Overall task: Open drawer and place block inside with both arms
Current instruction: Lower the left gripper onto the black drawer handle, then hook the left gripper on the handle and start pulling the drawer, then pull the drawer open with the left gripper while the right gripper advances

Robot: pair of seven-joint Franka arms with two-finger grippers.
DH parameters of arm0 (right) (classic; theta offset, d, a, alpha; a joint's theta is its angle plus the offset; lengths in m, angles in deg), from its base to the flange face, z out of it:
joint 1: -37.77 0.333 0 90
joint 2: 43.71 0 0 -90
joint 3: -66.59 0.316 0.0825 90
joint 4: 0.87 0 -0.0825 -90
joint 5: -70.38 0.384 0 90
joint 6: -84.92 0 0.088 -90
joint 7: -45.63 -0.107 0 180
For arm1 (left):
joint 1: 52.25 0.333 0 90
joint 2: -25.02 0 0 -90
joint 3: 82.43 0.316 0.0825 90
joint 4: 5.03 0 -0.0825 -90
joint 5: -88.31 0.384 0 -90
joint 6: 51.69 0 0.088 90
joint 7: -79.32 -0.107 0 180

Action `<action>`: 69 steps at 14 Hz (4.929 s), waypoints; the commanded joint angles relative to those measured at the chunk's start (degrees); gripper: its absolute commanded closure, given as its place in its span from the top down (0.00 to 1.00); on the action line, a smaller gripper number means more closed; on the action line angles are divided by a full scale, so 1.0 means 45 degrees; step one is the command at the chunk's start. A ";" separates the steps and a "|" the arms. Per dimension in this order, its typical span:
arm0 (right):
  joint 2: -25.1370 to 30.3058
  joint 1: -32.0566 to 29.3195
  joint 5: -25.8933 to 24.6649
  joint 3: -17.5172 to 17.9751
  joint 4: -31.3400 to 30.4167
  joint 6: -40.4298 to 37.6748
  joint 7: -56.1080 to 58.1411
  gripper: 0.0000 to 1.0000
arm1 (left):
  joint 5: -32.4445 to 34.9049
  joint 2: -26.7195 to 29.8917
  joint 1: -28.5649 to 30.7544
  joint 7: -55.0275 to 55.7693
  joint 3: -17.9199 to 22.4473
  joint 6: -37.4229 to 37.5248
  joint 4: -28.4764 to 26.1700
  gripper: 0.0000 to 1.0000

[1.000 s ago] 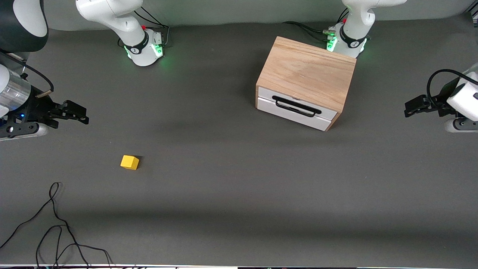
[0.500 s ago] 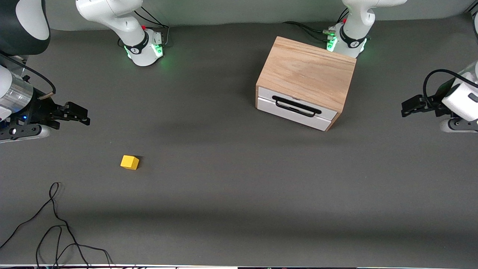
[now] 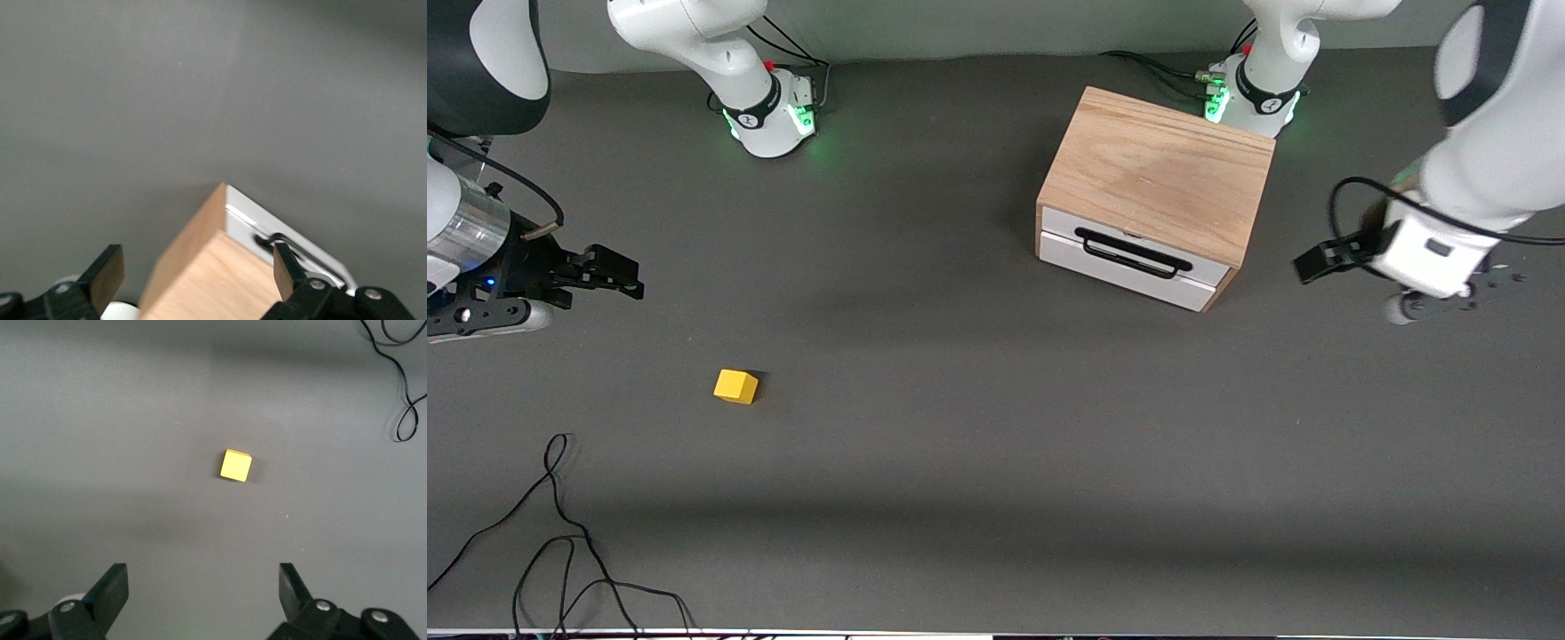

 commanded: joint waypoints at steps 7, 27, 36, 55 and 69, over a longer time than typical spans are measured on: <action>-0.0253 -0.0049 0.0004 -0.0086 0.0117 0.0362 0.0115 1.00 | -0.0270 -0.0821 -0.4033 1.0000 0.0154 -0.0382 0.0235 1.00; -0.0741 -0.0088 0.0044 -0.0457 -0.0704 0.1438 -0.0198 1.00 | -0.0426 -0.1819 -0.4567 1.3649 0.0154 -0.2448 -0.1831 1.00; -0.1034 -0.0284 0.0903 -0.0711 -0.0414 0.1517 -0.0217 1.00 | -0.0406 -0.2580 -0.4606 1.3823 0.0154 -0.4406 -0.2967 1.00; -0.1288 -0.0284 0.0649 -0.0731 -0.0138 0.1205 0.1202 1.00 | -0.0621 -0.3851 -0.4938 1.4567 -0.0002 -0.5772 -0.3573 1.00; -0.1542 0.0068 0.0336 -0.0594 -0.0020 0.1789 0.1267 1.00 | -0.0426 -0.5257 -0.4742 1.4371 0.0076 -0.6728 -0.1600 1.00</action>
